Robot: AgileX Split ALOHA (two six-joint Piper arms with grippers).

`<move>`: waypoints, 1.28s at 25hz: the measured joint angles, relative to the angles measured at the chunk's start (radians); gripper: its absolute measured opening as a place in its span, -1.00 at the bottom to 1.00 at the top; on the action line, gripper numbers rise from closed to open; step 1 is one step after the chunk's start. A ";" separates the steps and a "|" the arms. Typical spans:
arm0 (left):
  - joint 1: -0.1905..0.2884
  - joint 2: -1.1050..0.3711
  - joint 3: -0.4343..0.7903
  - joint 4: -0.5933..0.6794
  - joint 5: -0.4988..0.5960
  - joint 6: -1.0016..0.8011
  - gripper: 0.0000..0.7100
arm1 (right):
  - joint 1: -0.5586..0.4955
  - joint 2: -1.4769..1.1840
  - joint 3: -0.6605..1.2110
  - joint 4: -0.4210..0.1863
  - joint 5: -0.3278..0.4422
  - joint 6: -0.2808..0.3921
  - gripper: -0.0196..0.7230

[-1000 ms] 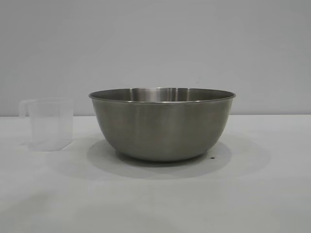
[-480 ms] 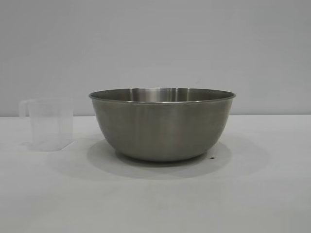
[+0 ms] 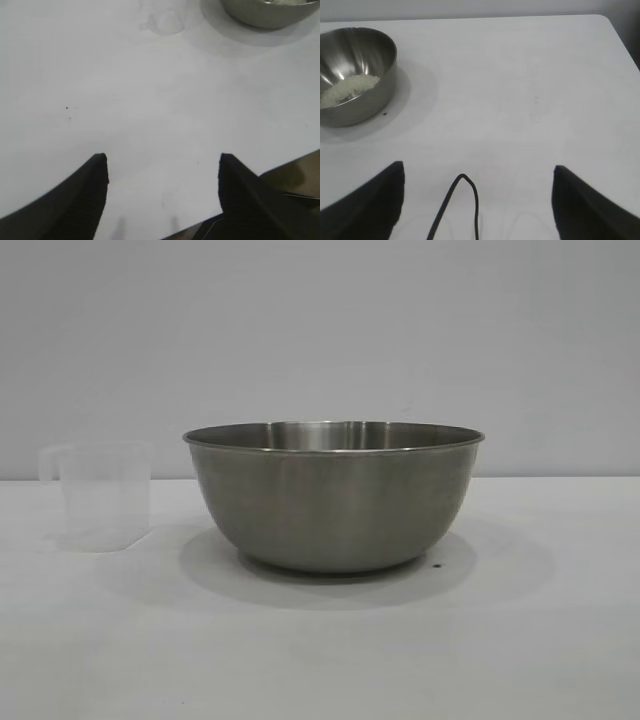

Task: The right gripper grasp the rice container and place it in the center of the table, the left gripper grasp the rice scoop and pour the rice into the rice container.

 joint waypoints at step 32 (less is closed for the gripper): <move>0.013 -0.020 0.043 -0.061 -0.111 0.033 0.29 | 0.000 0.000 0.000 0.000 0.000 0.000 0.57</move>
